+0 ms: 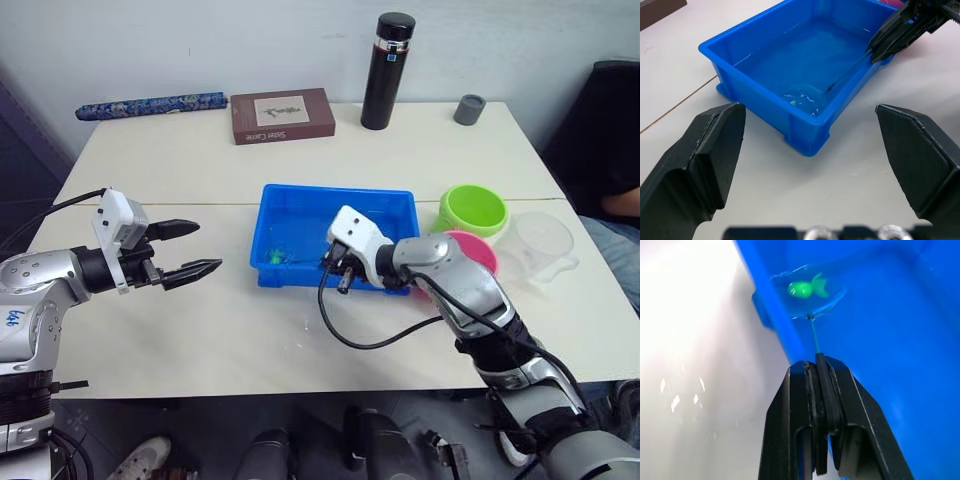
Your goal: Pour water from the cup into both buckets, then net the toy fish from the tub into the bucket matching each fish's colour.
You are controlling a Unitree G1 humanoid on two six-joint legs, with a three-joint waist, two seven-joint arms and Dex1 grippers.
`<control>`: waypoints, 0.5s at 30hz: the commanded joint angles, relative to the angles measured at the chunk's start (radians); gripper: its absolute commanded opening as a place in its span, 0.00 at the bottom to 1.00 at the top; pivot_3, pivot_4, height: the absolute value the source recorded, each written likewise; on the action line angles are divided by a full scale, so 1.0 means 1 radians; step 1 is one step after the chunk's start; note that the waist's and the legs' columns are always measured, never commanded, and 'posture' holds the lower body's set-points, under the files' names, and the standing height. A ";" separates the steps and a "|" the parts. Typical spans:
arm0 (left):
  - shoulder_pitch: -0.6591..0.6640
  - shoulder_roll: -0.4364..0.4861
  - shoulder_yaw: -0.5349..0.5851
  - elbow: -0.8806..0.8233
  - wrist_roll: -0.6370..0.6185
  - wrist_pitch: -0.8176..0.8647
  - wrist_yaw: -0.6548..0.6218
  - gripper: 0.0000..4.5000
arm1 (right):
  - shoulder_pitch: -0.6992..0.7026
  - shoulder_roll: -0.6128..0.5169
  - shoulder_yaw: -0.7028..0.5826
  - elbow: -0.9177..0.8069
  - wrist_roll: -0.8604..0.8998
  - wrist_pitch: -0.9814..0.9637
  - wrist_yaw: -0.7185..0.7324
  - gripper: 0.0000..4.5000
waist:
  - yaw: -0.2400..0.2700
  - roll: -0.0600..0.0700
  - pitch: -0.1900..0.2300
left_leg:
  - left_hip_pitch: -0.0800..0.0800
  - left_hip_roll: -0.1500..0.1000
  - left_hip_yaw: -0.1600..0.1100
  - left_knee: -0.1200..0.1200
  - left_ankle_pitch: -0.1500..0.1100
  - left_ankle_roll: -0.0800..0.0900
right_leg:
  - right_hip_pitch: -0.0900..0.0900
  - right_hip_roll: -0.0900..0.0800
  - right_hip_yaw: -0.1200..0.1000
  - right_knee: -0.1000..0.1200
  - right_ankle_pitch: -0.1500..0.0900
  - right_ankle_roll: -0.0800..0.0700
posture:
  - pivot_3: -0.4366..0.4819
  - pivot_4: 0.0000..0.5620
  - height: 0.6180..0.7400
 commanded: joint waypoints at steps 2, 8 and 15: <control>-0.016 0.021 0.018 -0.012 -0.014 -0.008 -0.001 1.00 | -0.021 0.005 -0.098 -0.017 0.065 0.053 -0.020 0.00 | 0.000 0.000 0.000 | 0.000 0.000 0.000 0.000 0.000 0.000 | 0.000 0.000 0.000 0.000 0.000 0.000 | 0.48 0.27 1.00; -0.033 0.022 0.008 -0.001 -0.011 -0.010 -0.007 1.00 | 0.000 -0.038 -0.171 -0.021 0.123 0.113 -0.029 0.00 | 0.000 0.000 0.000 | 0.000 0.000 0.000 0.000 0.000 0.000 | 0.000 0.000 0.000 0.000 0.000 0.000 | 0.48 0.27 1.00; -0.093 0.016 -0.036 0.032 -0.005 -0.026 -0.047 1.00 | 0.044 -0.116 -0.255 -0.063 0.183 0.158 -0.039 0.00 | 0.004 0.000 0.000 | 0.000 -0.001 0.000 0.000 0.000 0.000 | 0.000 -0.001 0.000 0.000 0.000 0.000 | 0.48 0.27 1.00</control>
